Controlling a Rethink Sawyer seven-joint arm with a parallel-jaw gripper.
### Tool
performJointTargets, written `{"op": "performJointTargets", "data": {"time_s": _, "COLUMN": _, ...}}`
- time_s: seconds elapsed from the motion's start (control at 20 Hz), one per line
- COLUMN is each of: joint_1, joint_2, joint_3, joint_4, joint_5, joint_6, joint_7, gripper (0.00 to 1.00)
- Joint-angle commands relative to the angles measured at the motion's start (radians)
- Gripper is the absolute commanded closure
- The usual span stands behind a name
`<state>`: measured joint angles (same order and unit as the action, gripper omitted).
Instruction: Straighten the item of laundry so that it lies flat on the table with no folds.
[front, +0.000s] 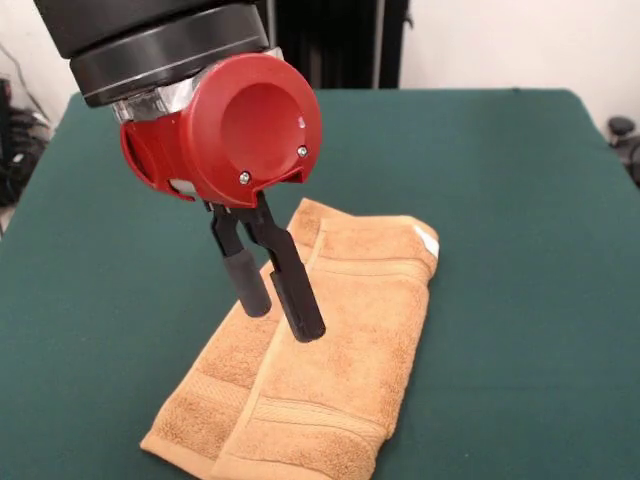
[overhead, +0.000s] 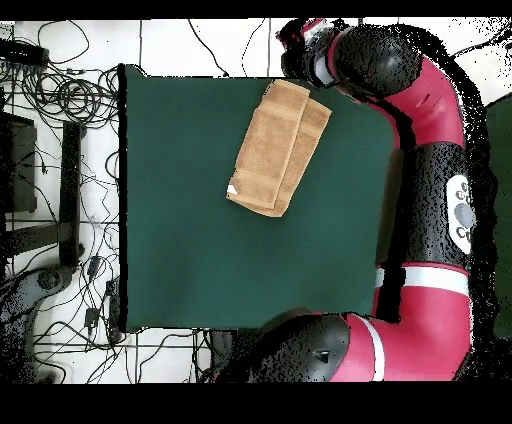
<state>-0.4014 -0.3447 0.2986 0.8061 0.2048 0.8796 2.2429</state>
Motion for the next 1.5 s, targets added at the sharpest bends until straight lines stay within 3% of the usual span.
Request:
{"op": "performJointTargets", "data": {"time_s": 0.05, "joint_1": -0.107, "joint_2": 0.061, "joint_3": 0.269, "joint_4": -0.026, "joint_5": -0.024, "joint_6": 0.329, "joint_7": -0.611, "gripper": 0.00}}
{"op": "performJointTargets", "data": {"time_s": 0.25, "joint_1": -0.112, "joint_2": 0.075, "joint_3": 0.301, "joint_4": -0.021, "joint_5": -0.031, "joint_6": 0.369, "joint_7": -0.591, "gripper": 0.00}}
{"op": "performJointTargets", "data": {"time_s": 0.65, "joint_1": -0.099, "joint_2": 0.175, "joint_3": 0.364, "joint_4": -0.156, "joint_5": -0.053, "joint_6": 0.524, "joint_7": -0.689, "gripper": 0.00}}
{"op": "performJointTargets", "data": {"time_s": 1.1, "joint_1": -0.085, "joint_2": 0.223, "joint_3": 0.420, "joint_4": -0.155, "joint_5": 0.001, "joint_6": 0.458, "joint_7": -0.720, "gripper": 0.00}}
{"op": "performJointTargets", "data": {"time_s": 1.5, "joint_1": -0.057, "joint_2": 0.260, "joint_3": 0.462, "joint_4": -0.218, "joint_5": -0.029, "joint_6": 0.431, "joint_7": -0.732, "gripper": 0.00}}
